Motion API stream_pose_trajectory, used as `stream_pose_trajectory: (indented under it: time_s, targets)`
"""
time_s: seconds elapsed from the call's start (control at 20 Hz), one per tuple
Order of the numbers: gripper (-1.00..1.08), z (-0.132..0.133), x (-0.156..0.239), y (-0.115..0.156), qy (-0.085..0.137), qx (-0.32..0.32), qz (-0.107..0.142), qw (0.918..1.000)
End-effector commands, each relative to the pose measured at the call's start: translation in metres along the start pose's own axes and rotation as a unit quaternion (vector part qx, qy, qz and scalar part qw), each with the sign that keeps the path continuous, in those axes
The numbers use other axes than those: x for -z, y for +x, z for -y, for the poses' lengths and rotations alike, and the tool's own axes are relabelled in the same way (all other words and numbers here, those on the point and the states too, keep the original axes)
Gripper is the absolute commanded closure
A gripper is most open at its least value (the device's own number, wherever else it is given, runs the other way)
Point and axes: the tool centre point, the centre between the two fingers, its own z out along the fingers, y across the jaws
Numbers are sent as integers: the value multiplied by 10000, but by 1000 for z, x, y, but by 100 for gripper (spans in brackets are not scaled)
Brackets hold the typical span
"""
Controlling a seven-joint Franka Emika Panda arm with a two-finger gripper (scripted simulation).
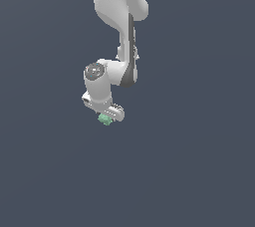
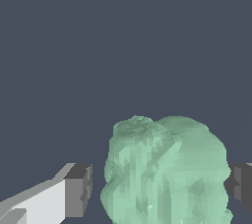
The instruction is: Pick up the object and move it to a goal position.
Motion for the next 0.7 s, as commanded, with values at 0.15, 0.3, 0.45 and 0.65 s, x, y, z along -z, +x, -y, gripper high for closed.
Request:
stream_pose_trajectory:
  time_s: [0.15,0.3,0.45,0.65]
  targets:
    - [108,0,-6,1,2,-2,-7,10000]
    - [108,0,-6,1,2,-2,-7,10000]
    - [108,0,-6,1,2,-2,-7,10000]
    - [108,1,-5,1,6,-2,-11,10000]
